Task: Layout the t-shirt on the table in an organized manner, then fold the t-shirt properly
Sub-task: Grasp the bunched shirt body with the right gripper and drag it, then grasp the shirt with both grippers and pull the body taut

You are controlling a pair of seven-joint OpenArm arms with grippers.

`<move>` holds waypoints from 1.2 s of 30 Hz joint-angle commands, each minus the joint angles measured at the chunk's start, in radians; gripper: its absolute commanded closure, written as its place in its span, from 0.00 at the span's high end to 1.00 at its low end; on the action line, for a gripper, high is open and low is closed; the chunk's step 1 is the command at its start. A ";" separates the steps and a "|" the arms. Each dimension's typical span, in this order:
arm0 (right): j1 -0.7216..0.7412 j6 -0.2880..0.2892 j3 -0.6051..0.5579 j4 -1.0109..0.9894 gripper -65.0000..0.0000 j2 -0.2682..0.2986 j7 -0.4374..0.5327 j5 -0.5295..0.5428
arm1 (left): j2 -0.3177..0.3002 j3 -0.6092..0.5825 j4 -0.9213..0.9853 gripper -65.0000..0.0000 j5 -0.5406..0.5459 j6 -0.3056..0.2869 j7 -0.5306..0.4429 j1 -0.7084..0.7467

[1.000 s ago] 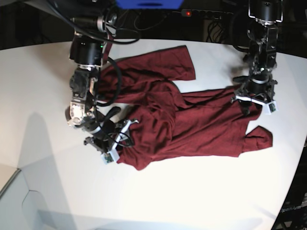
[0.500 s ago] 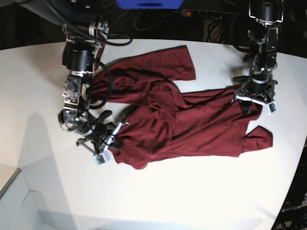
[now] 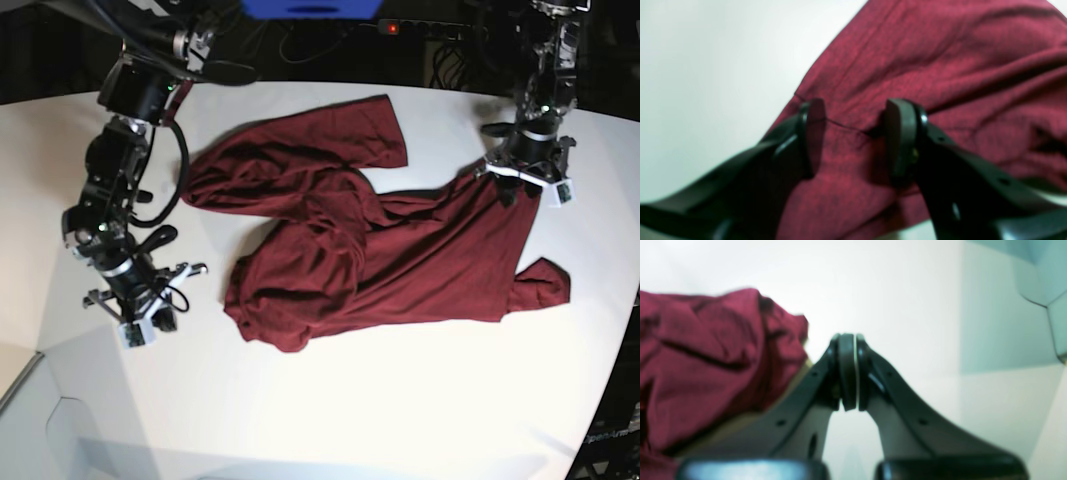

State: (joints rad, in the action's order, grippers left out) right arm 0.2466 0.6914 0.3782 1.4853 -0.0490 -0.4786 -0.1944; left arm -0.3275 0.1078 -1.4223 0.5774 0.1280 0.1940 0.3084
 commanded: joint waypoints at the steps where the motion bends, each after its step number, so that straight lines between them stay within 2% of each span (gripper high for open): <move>1: 0.012 0.000 -0.006 0.019 0.00 -0.001 0.022 0.019 | -0.003 -0.003 -0.021 0.44 0.019 0.011 0.077 0.038; 3: -0.003 0.000 -0.006 0.018 0.00 -0.001 0.022 0.019 | -0.005 0.005 -0.064 0.44 0.014 0.011 0.074 0.084; 10: -0.053 0.001 -0.014 0.016 0.00 -0.042 0.022 0.019 | 0.005 0.160 -0.248 0.44 0.020 0.011 0.078 0.177; 14: -0.056 0.001 -0.118 -0.016 0.00 -0.036 0.022 0.017 | 0.006 0.197 -0.311 0.44 0.020 0.011 0.078 0.156; 16: -0.051 0.001 -0.149 -0.048 0.07 -0.035 0.022 0.014 | 0.008 0.198 -0.306 0.44 0.020 0.011 0.078 0.111; 21: 0.003 -0.002 -0.167 -0.154 0.40 -0.035 0.024 0.014 | 0.052 0.160 -0.157 0.44 0.013 0.011 0.080 -0.045; 25: 0.058 -0.005 -0.163 -0.234 0.56 -0.018 0.030 0.016 | 0.066 0.115 -0.051 0.44 0.013 0.011 0.080 -0.093; 31: 0.112 0.000 -0.172 -0.300 0.56 -0.016 0.030 0.017 | 0.069 0.076 0.033 0.44 0.013 0.011 0.078 -0.107; 36: 0.092 0.001 -0.318 -0.294 0.56 -0.038 0.024 0.017 | 0.069 0.069 0.045 0.44 0.013 0.011 0.078 -0.110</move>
State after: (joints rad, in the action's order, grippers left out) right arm 0.3202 0.6830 0.0593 1.1732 -0.0837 -0.4759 -0.1936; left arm -0.2520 0.1795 -1.3750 0.5846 0.1345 0.2378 0.1993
